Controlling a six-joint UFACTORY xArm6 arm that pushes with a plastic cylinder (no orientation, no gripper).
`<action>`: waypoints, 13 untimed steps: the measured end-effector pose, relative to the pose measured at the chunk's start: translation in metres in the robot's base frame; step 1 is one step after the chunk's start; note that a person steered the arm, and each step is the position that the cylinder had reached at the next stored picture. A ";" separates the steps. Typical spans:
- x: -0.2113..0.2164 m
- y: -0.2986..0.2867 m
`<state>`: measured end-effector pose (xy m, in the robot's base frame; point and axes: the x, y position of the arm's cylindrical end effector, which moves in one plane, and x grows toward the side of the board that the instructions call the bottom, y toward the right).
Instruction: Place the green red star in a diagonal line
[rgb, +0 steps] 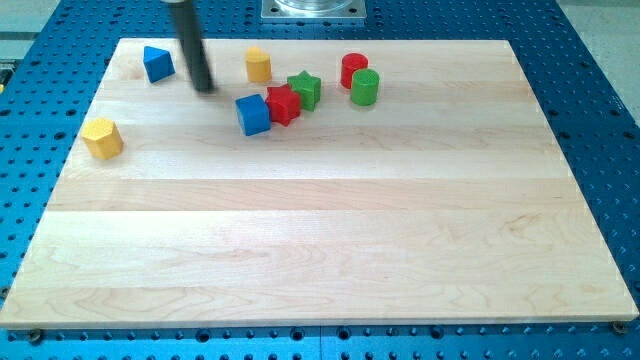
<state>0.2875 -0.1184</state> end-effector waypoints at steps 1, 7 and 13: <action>0.000 0.049; 0.011 0.127; 0.082 0.013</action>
<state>0.3698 -0.1052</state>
